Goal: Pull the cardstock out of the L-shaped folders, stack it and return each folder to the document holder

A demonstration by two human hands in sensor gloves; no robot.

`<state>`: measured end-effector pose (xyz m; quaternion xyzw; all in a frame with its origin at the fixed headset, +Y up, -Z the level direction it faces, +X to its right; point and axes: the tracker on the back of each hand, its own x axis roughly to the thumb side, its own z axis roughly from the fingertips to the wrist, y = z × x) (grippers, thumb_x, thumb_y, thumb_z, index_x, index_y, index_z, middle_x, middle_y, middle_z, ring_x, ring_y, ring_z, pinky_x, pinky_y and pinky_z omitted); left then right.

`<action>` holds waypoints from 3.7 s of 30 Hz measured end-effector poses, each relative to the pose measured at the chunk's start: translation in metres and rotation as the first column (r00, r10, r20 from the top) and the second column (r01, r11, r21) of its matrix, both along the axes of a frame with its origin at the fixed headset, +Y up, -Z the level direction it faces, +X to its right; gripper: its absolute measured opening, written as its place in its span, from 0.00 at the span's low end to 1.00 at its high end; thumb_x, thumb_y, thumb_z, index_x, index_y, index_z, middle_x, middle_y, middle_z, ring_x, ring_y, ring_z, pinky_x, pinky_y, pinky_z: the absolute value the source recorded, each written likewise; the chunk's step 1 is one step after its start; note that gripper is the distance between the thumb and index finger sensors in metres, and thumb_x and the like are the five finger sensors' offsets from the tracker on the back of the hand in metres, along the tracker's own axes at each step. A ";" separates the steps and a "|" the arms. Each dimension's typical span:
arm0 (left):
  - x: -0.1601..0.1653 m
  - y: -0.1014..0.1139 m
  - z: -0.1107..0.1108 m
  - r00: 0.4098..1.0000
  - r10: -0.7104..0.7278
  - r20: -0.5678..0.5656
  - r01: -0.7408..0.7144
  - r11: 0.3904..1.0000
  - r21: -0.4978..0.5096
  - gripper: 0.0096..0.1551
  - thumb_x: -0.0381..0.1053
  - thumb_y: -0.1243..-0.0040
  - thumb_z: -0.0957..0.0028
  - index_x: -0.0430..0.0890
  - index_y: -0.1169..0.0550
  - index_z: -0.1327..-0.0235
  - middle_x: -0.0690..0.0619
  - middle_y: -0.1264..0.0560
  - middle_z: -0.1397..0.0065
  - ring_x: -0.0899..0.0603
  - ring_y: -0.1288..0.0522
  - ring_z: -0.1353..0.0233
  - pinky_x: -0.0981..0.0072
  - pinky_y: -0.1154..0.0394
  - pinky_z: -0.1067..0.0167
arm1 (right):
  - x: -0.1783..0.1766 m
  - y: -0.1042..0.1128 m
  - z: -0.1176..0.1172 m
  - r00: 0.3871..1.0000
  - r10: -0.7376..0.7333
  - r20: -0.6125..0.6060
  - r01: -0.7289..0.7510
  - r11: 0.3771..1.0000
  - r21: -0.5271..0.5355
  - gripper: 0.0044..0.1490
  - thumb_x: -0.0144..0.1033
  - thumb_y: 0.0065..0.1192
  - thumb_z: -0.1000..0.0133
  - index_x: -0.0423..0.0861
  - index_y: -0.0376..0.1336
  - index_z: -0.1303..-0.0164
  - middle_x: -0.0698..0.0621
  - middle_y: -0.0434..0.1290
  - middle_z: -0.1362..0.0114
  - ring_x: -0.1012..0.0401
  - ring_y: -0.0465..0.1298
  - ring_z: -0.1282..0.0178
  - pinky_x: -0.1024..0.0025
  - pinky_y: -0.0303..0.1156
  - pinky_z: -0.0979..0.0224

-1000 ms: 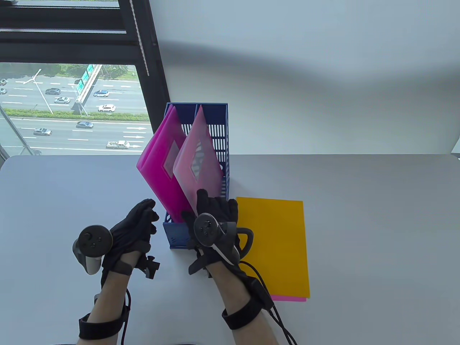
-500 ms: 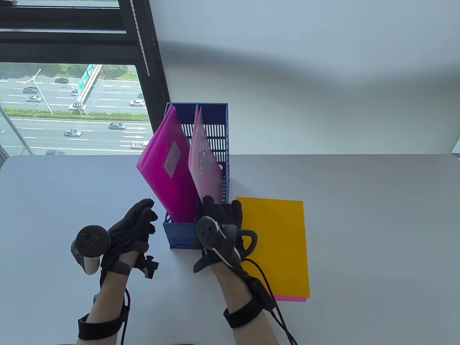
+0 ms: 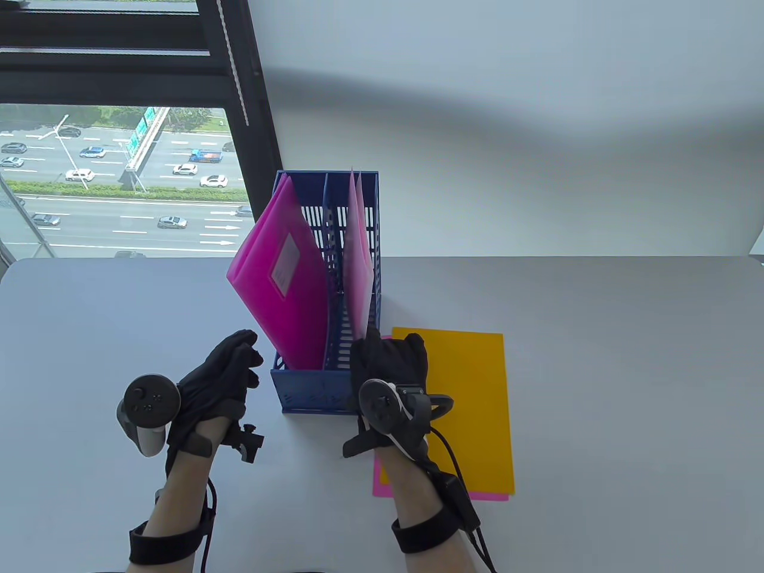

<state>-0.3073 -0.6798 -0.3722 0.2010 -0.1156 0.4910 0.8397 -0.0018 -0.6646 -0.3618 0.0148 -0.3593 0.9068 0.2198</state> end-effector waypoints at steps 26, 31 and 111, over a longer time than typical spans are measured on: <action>0.077 0.046 0.043 0.921 -0.379 0.093 0.341 0.898 0.279 0.48 0.67 0.36 0.40 0.44 0.40 0.15 0.43 0.39 0.18 0.29 0.35 0.20 0.33 0.47 0.22 | 0.004 0.066 0.058 0.981 -0.135 -0.142 0.168 0.951 0.258 0.26 0.52 0.70 0.37 0.48 0.72 0.37 0.60 0.83 0.48 0.61 0.80 0.39 0.53 0.59 0.18; 0.098 0.036 0.043 0.867 -0.488 0.098 0.454 0.857 0.246 0.54 0.69 0.36 0.40 0.42 0.45 0.14 0.41 0.42 0.17 0.27 0.41 0.18 0.32 0.52 0.22 | -0.013 0.070 0.069 0.965 -0.136 -0.224 0.187 0.955 0.228 0.26 0.52 0.69 0.37 0.47 0.72 0.37 0.60 0.83 0.48 0.61 0.80 0.39 0.51 0.59 0.18; 0.026 0.009 -0.008 0.588 0.502 0.634 -0.390 0.863 -0.321 0.34 0.58 0.46 0.33 0.49 0.36 0.17 0.47 0.26 0.27 0.39 0.19 0.33 0.41 0.34 0.26 | 0.098 0.034 -0.006 0.480 -0.710 -0.515 0.497 0.704 -0.508 0.25 0.43 0.73 0.39 0.53 0.69 0.32 0.56 0.80 0.38 0.60 0.85 0.48 0.52 0.64 0.20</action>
